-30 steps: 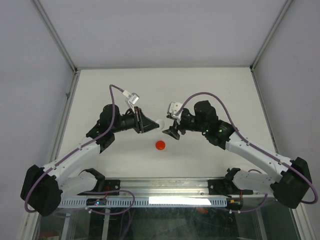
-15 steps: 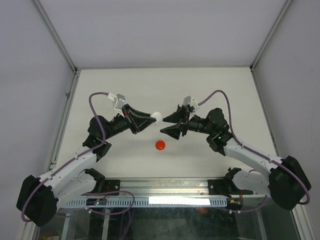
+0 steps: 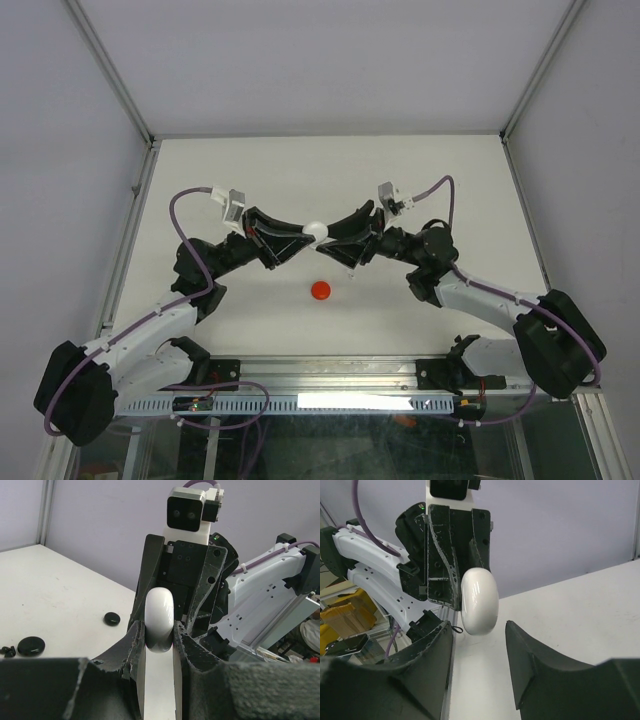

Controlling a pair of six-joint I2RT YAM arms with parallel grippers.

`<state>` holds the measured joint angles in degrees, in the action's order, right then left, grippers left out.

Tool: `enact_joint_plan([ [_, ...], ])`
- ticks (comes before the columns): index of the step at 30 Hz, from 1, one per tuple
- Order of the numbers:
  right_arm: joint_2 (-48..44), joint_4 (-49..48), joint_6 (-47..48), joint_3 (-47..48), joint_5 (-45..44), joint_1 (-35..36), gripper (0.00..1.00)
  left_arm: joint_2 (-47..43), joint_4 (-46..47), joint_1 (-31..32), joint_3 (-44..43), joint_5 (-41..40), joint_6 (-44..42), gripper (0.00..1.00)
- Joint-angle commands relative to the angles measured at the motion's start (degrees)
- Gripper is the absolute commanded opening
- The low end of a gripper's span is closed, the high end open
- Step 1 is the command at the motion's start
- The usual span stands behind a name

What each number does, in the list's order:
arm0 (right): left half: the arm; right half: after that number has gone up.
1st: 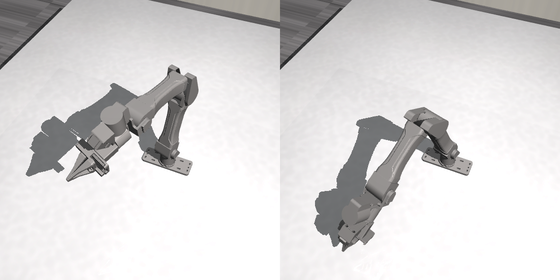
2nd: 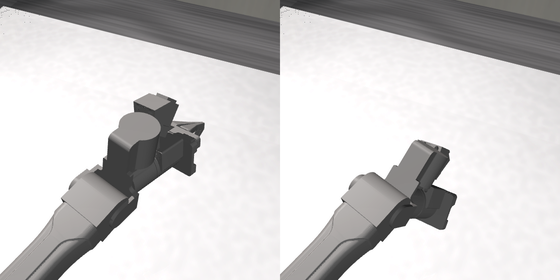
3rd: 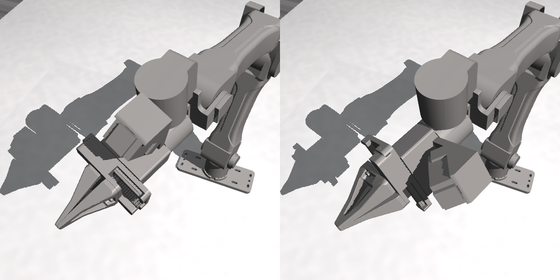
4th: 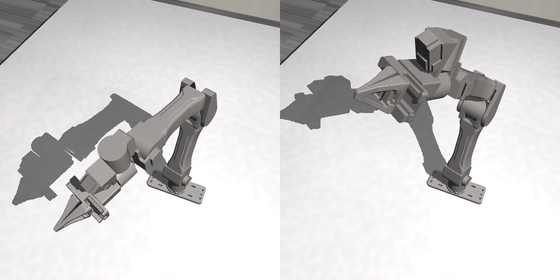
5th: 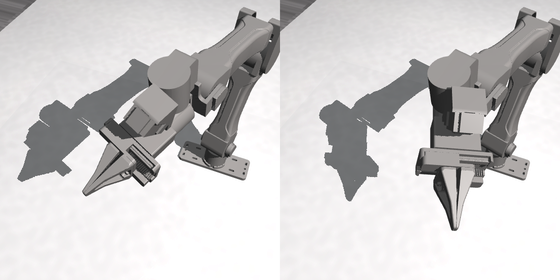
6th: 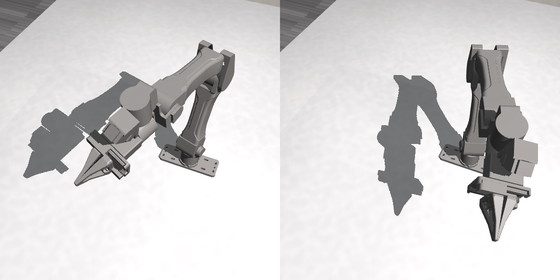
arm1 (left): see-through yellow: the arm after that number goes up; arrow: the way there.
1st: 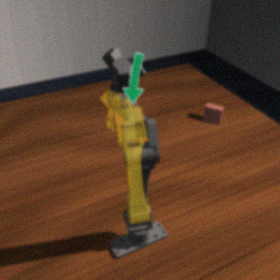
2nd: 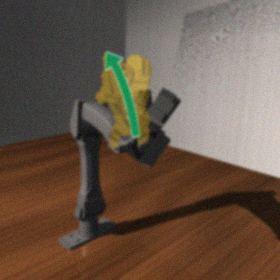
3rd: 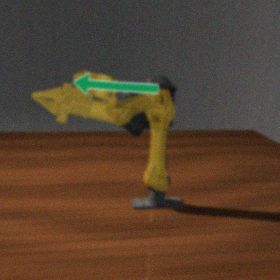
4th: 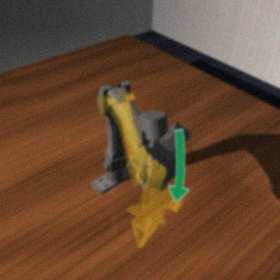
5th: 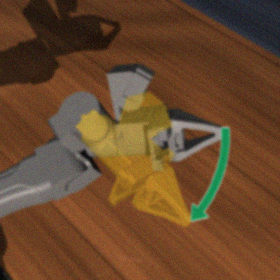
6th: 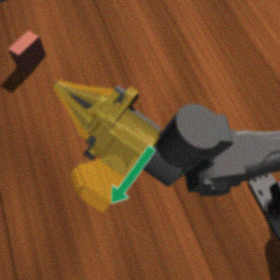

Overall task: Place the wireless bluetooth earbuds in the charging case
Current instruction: Pick up the charging case at the center of the board.

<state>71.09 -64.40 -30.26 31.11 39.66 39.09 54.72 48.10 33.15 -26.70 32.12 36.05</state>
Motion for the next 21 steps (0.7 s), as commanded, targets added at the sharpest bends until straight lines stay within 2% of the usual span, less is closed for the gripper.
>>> enact_joint_plan([
  [1,0.6,-8.5,-3.6,1.2,-0.3,0.1,0.49,0.5,5.3,0.9,-0.2,1.3,0.2,0.08],
  [6,0.7,-8.5,-3.8,1.8,0.2,0.1,0.42,0.9,5.9,1.2,-0.1,1.9,0.2,0.09],
  [14,1.8,-9.6,-5.5,2.8,2.7,0.0,0.14,1.0,5.4,1.4,-0.3,4.3,-0.4,0.16],
  [17,1.5,-8.6,-5.2,3.0,3.9,-0.3,0.02,-0.1,1.5,1.4,-1.2,4.6,-2.4,0.24],
  [21,-0.3,-1.1,-1.4,4.7,8.4,-0.9,0.0,-2.9,-10.0,1.3,-4.2,4.0,-7.6,0.33],
])
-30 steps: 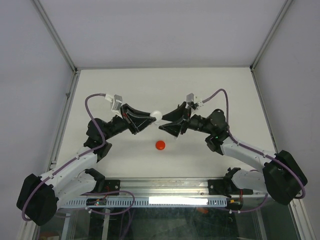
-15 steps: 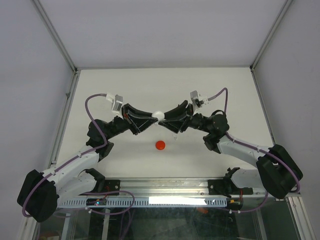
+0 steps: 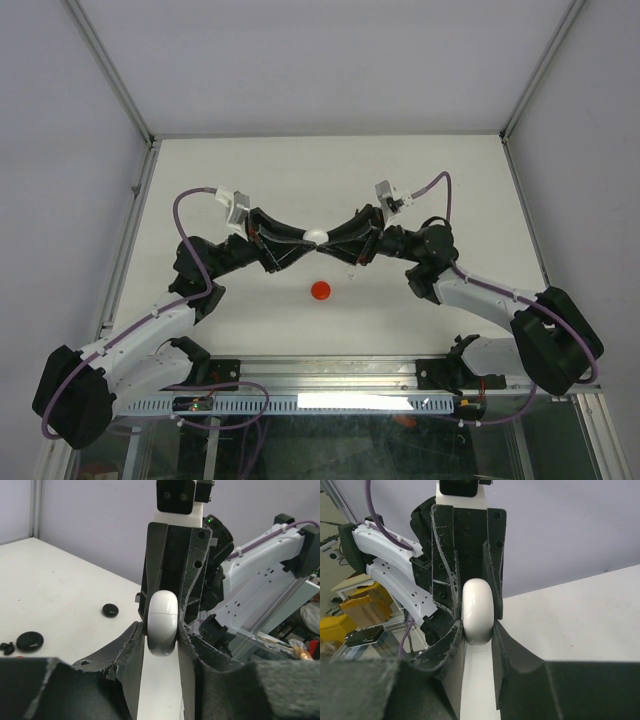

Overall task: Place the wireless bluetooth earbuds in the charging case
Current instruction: Pick up the charging case at the center of the board.

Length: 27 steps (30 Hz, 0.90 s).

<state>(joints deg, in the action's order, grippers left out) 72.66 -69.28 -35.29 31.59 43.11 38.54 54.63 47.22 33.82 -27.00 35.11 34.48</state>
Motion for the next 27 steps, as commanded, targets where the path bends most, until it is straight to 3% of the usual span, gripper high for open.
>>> enact_joint_plan([
  [1,-2.7,7.1,5.5,4.9,6.2,-0.5,0.0,-3.4,-11.8,0.6,-4.8,1.0,-7.4,0.35],
  [4,-5.0,20.1,8.3,7.4,7.8,-0.8,0.0,-4.4,-18.2,0.6,-7.6,1.7,-10.9,0.42],
  [7,-6.9,30.7,18.9,10.3,9.4,-0.8,0.0,-4.5,-21.8,0.5,-9.4,3.8,-12.4,0.47],
  [11,-7.9,40.6,24.1,13.1,10.5,-0.9,0.0,-4.2,-24.5,0.5,-11.1,5.7,-13.5,0.48],
  [27,-7.1,46.4,27.0,15.7,12.3,-0.9,0.0,-3.6,-32.1,0.5,-13.8,5.6,-16.6,0.46],
])
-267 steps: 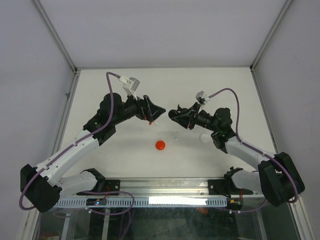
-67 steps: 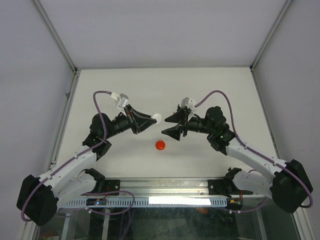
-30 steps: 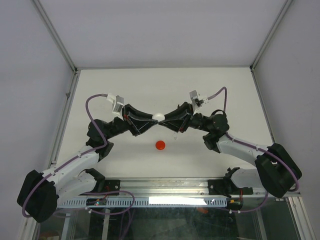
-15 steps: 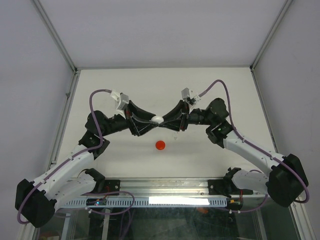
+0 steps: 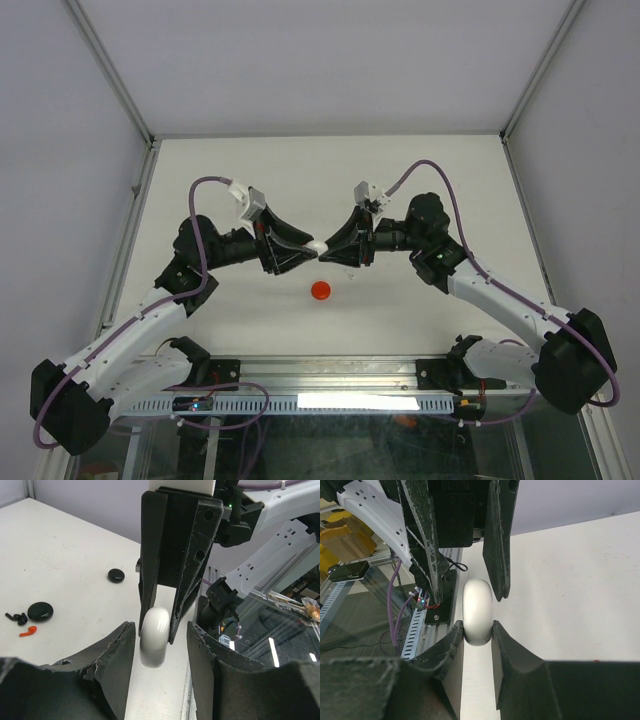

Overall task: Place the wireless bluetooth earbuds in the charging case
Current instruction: Pick up the charging case at the center of the board.

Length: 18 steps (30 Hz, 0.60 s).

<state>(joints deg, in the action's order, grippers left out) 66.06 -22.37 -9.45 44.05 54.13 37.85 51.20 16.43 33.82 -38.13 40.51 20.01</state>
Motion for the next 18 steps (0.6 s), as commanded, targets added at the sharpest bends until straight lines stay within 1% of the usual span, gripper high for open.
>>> enact_joint_plan([
  [1,-0.4,-0.5,1.2,3.4,1.3,-0.1,0.0,0.1,-1.4,0.5,-2.7,0.3,-2.1,0.46],
  [4,-0.4,-0.6,1.2,3.5,1.5,-0.2,0.0,0.7,-1.6,0.5,-2.7,0.2,-2.1,0.43],
  [8,-0.1,-0.5,1.1,3.6,2.0,-0.1,0.0,1.1,-1.0,0.5,-3.0,0.3,-1.7,0.37],
  [11,-0.1,-0.6,1.1,3.5,1.8,0.0,0.0,1.0,-0.1,0.5,-3.0,0.3,-1.3,0.27],
  [12,-0.1,-0.7,1.0,3.4,1.6,0.0,0.0,1.0,0.2,0.5,-2.9,0.3,-1.1,0.23],
  [15,-0.5,-3.2,-0.2,2.3,0.4,0.0,0.11,0.7,1.4,0.5,-2.1,0.0,-0.8,0.11],
  [18,-1.1,-8.2,-2.6,-0.3,-1.5,0.0,0.26,-0.1,2.9,0.5,-1.1,-0.8,-0.3,0.05],
])
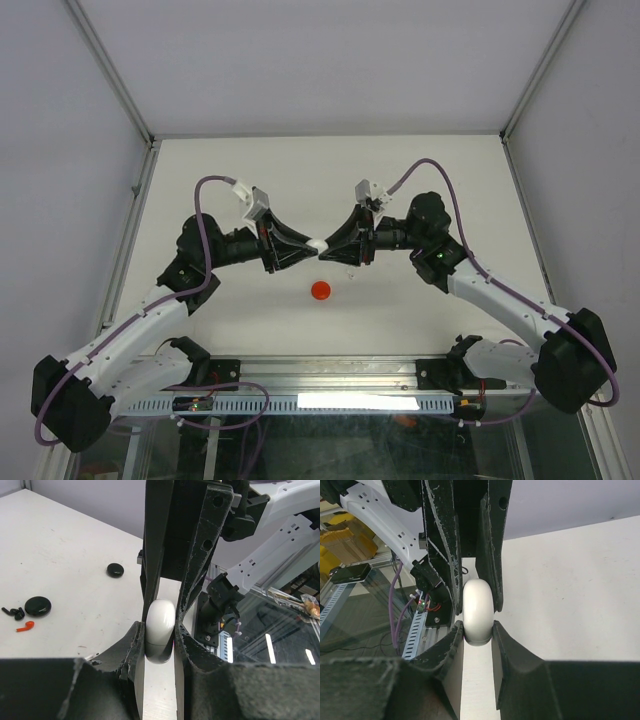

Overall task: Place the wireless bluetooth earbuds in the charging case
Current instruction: Pick up the charging case at the center of the board.

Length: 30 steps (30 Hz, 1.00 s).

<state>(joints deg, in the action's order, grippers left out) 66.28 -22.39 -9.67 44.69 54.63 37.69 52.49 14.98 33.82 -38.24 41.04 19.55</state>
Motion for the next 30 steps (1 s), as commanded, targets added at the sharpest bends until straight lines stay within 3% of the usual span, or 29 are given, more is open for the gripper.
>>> enact_joint_plan([
  [1,-1.5,-10.2,-3.2,-2.1,-2.5,0.1,0.3,-1.7,5.1,0.5,-0.5,-1.8,0.4,0.04],
  [3,-1.6,-14.0,-4.5,-3.8,-3.0,0.1,0.36,-2.5,7.5,0.5,0.7,-2.6,1.4,0.01],
  [6,-1.1,-20.2,-4.5,-5.9,-3.0,0.1,0.36,-3.4,12.2,0.5,2.6,-3.4,2.6,0.0],
  [7,-0.8,-22.5,-10.5,-6.6,-4.0,0.2,0.45,-3.4,13.5,0.5,3.1,-3.5,3.0,0.0],
  [14,2.2,-37.0,-17.8,-9.6,-6.8,2.1,0.47,-2.9,21.9,0.5,5.8,-3.7,5.8,0.0],
  [22,5.3,-43.9,-20.9,-9.2,-9.5,4.2,0.42,-1.9,26.2,0.7,7.2,-3.3,7.4,0.01],
  [30,6.8,-48.9,-23.7,-9.8,-10.6,4.5,0.29,-1.5,29.8,1.0,8.7,-3.3,8.7,0.03],
])
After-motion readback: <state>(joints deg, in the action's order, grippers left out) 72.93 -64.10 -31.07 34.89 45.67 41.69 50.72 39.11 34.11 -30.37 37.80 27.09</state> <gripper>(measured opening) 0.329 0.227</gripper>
